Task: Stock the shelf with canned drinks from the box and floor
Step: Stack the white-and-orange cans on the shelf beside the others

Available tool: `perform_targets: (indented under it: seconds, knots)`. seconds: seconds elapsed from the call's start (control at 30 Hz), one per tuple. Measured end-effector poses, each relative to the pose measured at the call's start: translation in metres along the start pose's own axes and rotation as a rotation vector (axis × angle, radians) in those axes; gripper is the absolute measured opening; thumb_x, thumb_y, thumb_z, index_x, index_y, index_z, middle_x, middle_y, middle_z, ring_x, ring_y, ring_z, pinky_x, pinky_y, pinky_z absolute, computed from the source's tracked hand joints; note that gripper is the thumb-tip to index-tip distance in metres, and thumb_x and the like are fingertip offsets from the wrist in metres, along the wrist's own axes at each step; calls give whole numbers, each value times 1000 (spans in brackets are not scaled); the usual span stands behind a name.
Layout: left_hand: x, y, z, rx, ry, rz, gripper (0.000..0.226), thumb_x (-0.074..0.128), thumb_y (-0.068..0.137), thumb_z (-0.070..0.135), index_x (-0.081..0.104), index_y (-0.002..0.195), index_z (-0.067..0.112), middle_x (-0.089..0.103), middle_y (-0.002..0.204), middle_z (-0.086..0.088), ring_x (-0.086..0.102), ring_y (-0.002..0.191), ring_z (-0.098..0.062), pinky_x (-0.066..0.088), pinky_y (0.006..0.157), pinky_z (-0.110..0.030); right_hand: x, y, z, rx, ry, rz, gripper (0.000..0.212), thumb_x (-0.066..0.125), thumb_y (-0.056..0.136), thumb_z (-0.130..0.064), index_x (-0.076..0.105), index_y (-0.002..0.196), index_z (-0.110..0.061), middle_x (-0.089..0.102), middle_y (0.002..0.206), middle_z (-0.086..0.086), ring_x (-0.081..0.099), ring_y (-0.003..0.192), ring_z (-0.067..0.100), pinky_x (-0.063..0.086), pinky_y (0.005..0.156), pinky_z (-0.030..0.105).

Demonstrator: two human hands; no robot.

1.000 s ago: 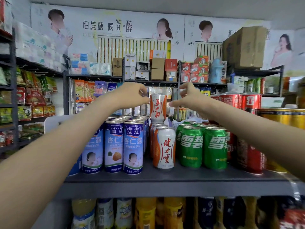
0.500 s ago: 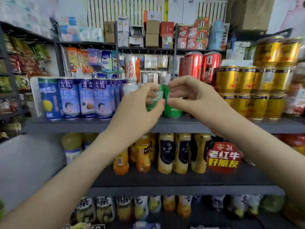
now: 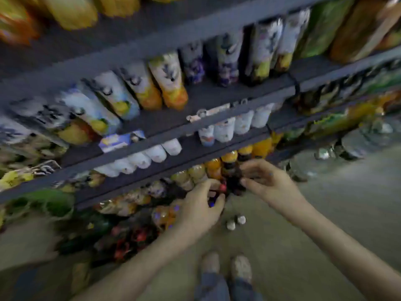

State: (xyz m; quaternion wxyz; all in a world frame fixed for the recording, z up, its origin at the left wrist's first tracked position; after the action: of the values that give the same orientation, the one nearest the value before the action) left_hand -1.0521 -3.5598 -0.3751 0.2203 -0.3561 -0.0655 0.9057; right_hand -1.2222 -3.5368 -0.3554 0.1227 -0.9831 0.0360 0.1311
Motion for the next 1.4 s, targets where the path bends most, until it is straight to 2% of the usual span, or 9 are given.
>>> perform_targets:
  seconds: [0.13, 0.33, 0.4, 0.6, 0.77, 0.93, 1.1, 1.27, 1.4]
  knots:
    - [126, 20, -109, -128, 6, -205, 42, 51, 72, 42, 58, 110, 26, 65, 89, 13, 64, 85, -6, 47, 73, -17, 21, -17, 180, 282, 49, 144, 34, 64, 82, 6, 57, 94, -26, 62, 88, -10, 60, 76, 6, 47, 67, 12]
    - [288, 56, -257, -131, 174, -385, 68, 39, 72, 54, 49, 128, 18, 56, 122, 1, 52, 115, -15, 39, 92, -23, 69, -31, 428, 511, -119, 236, 54, 63, 81, 6, 47, 123, -26, 54, 112, 0, 56, 103, 20, 44, 79, 23]
    - [339, 68, -305, -156, 191, -421, 61, 53, 80, 43, 42, 135, 18, 50, 128, -1, 48, 120, -17, 38, 95, -25, 88, -26, 503, 572, -179, 198, 63, 62, 81, 5, 41, 136, -16, 50, 121, 4, 53, 111, 25, 42, 88, 28]
    - [458, 114, -442, -197, 288, -335, 78, 71, 80, 33, 30, 144, 14, 32, 144, -9, 31, 134, -24, 31, 105, -31, 149, 31, 681, 453, -453, 31, 97, 72, 68, -1, 19, 149, -9, 30, 148, 20, 35, 130, 40, 36, 105, 42]
    - [523, 151, -500, -85, 354, -286, 95, 79, 70, 32, 26, 146, 11, 34, 144, -17, 35, 132, -32, 31, 106, -34, 189, 97, 739, 247, -712, -34, 96, 75, 67, -7, 25, 148, -20, 26, 150, 24, 28, 134, 49, 35, 101, 54]
    - [548, 164, -516, -63, 250, -268, 85, 79, 71, 22, 34, 139, 1, 45, 135, -19, 44, 124, -32, 37, 101, -36, 188, 113, 760, 161, -826, 131, 68, 72, 59, -3, 46, 121, -13, 55, 114, 21, 55, 85, 41, 53, 60, 42]
    - [546, 152, -539, -167, 29, -145, 81, 83, 68, 23, 38, 133, 5, 53, 129, -15, 55, 116, -24, 46, 92, -22, 177, 99, 761, 159, -819, 151, 67, 76, 60, -6, 40, 117, -11, 54, 107, 19, 54, 84, 39, 50, 59, 40]
    - [550, 158, -530, -209, -18, -66, 63, 78, 69, 32, 50, 121, 10, 59, 117, -5, 57, 106, -19, 47, 86, -26, 160, 84, 752, 298, -1037, 148, 62, 80, 47, -12, 38, 93, -11, 55, 86, 15, 53, 72, 35, 44, 56, 35]
    - [548, 154, -519, -221, -3, -95, 68, 84, 64, 20, 50, 122, 9, 57, 116, -6, 56, 105, -20, 40, 81, -17, 141, 75, 765, 669, -943, -2, 56, 74, 70, -26, 43, 112, -5, 53, 107, 16, 54, 96, 36, 42, 69, 36]
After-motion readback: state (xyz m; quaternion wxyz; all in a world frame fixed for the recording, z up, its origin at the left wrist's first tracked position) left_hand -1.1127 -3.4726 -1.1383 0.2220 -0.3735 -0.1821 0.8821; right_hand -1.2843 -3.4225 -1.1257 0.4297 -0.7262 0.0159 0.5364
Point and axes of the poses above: each hand's wrist, its own y-axis towards the middle knuckle, its own x-axis out of the palm, z = x × y, the point moved 5 cm from there along y, towards the middle knuckle
